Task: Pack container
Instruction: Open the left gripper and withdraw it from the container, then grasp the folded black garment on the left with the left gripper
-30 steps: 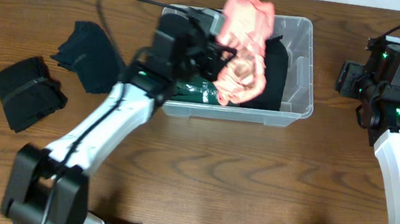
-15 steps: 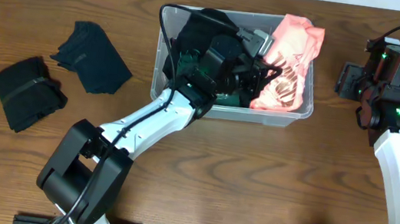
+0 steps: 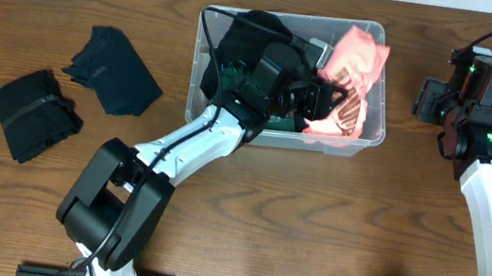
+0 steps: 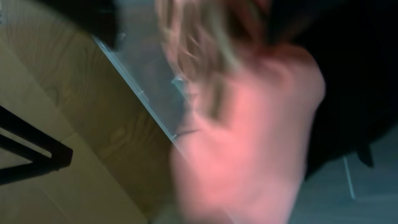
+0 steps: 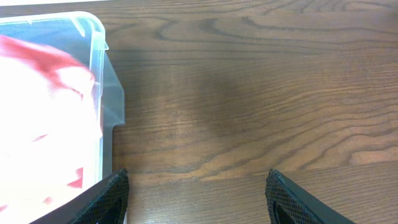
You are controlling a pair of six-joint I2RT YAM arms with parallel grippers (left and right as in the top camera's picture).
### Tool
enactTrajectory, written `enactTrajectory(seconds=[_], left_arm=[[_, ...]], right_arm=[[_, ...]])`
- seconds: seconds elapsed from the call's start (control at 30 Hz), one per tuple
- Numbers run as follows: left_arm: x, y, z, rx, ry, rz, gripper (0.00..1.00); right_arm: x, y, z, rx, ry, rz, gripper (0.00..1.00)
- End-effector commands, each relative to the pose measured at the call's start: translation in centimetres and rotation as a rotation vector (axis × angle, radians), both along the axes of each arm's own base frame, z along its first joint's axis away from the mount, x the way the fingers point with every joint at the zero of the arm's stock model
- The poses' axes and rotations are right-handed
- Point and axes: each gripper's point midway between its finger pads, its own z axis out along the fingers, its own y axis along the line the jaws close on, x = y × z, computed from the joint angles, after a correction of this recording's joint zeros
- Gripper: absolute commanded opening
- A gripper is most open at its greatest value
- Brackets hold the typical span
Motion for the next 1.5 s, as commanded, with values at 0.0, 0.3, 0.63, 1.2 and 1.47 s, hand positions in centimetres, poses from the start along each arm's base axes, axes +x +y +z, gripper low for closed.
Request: enactTrajectory(seconds=[0.0,0.3,0.63,1.2,1.47], left_arm=[[1.5,1.2,3.0,-0.017,-0.084,0.023,0.98],[4.5,12.5,9.4,0.069,-0.190,0.245,0.98],[3.5,37.8,6.2,0.307,0.101,0.818,0.98],[3.5,51.2,-8.0,0.168,0.410,0.881,0.98],[4.2,50.8,-12.7,0.116,0.482,0.857,0.98]], right_arm=[[-0.1,-0.5,-0.2,0.007,0.005,-0.025,0.68],[-0.1,-0.5,-0.2,0.007,0.005,-0.025,0.68],[-0.1,-0.5,-0.2,0.002,0.005,-0.025,0.68],[-0.1,-0.5,-0.2,0.003,0.007,-0.025,0.68],[-0.1,-0.5,-0.2,0.003,0.008,-0.025,0.68]])
